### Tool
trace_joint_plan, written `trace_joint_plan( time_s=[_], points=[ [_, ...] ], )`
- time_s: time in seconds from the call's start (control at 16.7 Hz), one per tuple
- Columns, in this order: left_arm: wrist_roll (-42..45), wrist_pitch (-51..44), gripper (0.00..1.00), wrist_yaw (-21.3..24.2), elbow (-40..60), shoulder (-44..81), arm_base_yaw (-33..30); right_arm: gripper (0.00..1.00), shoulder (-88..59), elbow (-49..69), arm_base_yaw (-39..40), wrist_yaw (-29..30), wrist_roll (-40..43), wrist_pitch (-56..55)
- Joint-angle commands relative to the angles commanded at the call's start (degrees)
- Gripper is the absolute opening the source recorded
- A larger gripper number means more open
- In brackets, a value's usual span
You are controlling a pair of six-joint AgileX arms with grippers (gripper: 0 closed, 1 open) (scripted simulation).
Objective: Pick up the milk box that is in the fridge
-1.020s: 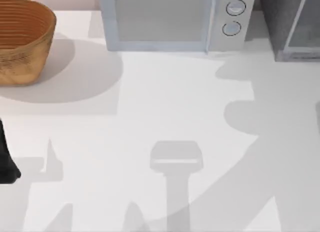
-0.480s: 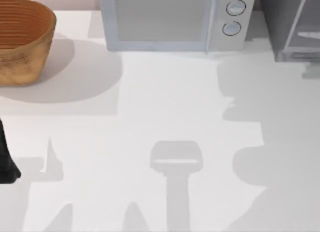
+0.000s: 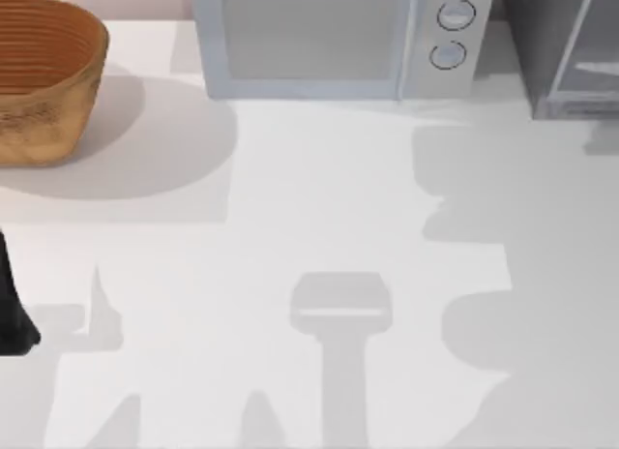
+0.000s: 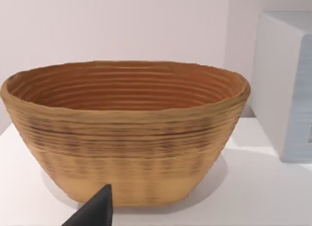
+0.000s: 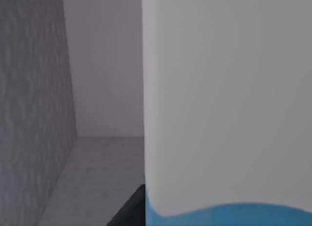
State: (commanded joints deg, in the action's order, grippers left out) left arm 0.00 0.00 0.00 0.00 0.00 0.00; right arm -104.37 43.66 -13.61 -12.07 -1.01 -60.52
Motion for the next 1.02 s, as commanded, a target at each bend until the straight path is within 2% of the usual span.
trace_joint_plan(
  time_s=[0.36,1.02],
  points=[
    [0.0,0.0,1.0,0.0,0.0,0.0,0.0,0.0,19.6,-7.9,2.5,2.4,0.7,11.0],
    [0.0,0.0,1.0,0.0,0.0,0.0,0.0,0.0,87.5,-35.3,10.6,9.5,0.8,48.7]
  ],
)
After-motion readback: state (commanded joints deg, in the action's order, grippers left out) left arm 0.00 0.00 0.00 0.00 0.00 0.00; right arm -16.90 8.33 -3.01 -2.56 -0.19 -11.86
